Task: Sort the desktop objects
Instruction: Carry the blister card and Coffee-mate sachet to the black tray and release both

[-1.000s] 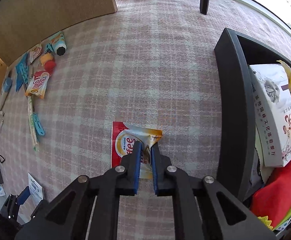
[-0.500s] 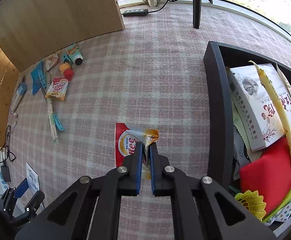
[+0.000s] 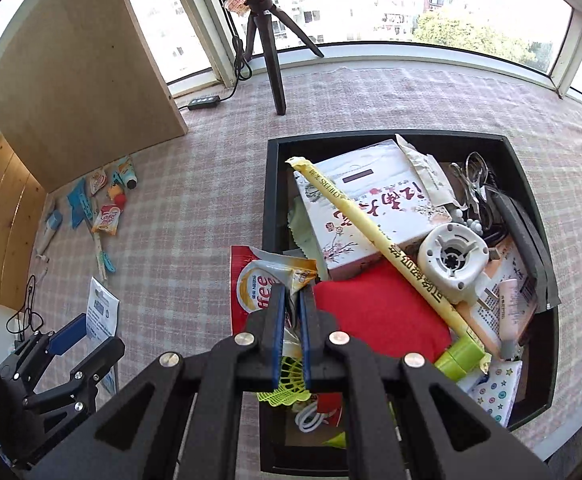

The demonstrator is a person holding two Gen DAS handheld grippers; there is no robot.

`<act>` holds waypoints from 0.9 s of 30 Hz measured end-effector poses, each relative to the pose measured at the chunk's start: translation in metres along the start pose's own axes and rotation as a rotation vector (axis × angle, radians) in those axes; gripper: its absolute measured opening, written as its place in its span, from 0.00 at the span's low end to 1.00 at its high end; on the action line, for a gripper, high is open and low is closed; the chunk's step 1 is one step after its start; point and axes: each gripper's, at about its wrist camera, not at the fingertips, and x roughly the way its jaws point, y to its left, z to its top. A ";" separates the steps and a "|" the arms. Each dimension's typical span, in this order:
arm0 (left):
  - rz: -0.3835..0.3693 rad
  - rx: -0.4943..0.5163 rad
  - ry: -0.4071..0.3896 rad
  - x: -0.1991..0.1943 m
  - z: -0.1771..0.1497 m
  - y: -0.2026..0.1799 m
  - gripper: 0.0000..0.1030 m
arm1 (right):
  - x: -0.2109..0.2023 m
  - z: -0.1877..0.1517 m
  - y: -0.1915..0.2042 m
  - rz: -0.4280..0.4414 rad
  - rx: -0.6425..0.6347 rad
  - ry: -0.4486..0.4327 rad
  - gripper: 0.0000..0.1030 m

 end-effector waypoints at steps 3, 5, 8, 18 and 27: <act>-0.037 0.031 -0.001 0.006 0.012 -0.035 0.53 | -0.014 0.002 -0.039 -0.026 0.038 -0.018 0.07; -0.055 0.052 -0.003 0.011 0.019 -0.059 0.53 | -0.023 0.001 -0.063 -0.039 0.067 -0.027 0.07; -0.085 0.076 -0.003 0.019 0.029 -0.090 0.53 | -0.033 -0.002 -0.096 -0.058 0.103 -0.033 0.07; -0.193 0.119 0.014 0.039 0.055 -0.163 0.59 | -0.053 -0.007 -0.162 -0.041 0.166 -0.065 0.09; -0.131 0.110 0.022 0.047 0.058 -0.167 0.68 | -0.064 -0.001 -0.171 -0.022 0.159 -0.115 0.43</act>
